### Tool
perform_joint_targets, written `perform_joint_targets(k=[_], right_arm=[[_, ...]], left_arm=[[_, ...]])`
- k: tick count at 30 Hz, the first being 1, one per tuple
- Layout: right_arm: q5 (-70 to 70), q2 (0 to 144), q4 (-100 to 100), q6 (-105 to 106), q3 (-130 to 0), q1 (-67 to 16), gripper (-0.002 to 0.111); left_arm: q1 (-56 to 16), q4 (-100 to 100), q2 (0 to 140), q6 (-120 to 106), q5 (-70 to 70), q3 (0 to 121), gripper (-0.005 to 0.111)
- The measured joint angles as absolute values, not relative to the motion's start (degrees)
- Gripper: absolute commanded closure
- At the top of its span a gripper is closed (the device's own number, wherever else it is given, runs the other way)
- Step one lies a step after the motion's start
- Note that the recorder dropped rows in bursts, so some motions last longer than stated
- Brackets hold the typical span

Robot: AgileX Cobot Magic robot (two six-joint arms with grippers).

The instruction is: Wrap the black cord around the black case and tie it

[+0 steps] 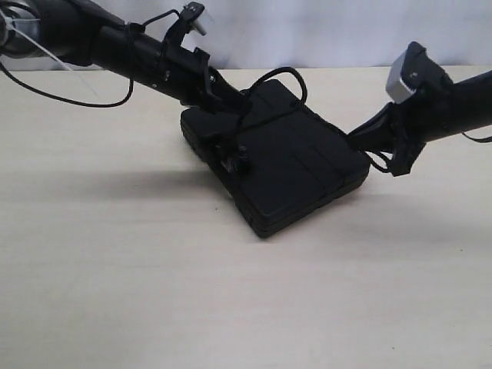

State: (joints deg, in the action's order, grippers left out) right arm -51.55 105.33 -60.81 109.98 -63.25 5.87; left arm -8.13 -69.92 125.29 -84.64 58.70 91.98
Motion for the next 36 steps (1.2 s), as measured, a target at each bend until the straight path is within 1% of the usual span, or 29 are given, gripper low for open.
perform_joint_targets(k=[3,10,23,30,33,35,36], right_arm=[[-50.9,105.3,-60.8,110.6,-63.2,4.2,0.104],[-50.8,105.3,-61.2,112.2,-63.2,4.0,0.104],[-59.2,105.3,-69.8,119.4,-63.2,4.0,0.104],[-62.3,105.3,-73.3,119.4,-63.2,3.8,0.104],[-62.7,105.3,-73.7,119.4,-63.2,3.4,0.104],[-62.7,105.3,-73.8,119.4,-63.2,2.3,0.104],[-62.5,105.3,-73.9,119.4,-63.2,1.7,0.104]], left_arm=[[-8.1,-70.3,125.8,-85.1,59.3,92.0,0.107],[-8.2,-70.4,126.0,-85.3,59.0,92.0,0.107],[-8.2,-70.5,126.5,-85.4,58.3,92.0,0.107],[-10.3,-70.5,126.5,-87.7,57.8,92.0,0.107],[-11.4,-70.5,126.5,-88.3,56.9,92.0,0.099],[-12.0,-70.6,126.5,-88.4,55.6,92.0,0.091],[-12.1,-71.2,126.5,-88.4,55.0,92.0,0.085]])
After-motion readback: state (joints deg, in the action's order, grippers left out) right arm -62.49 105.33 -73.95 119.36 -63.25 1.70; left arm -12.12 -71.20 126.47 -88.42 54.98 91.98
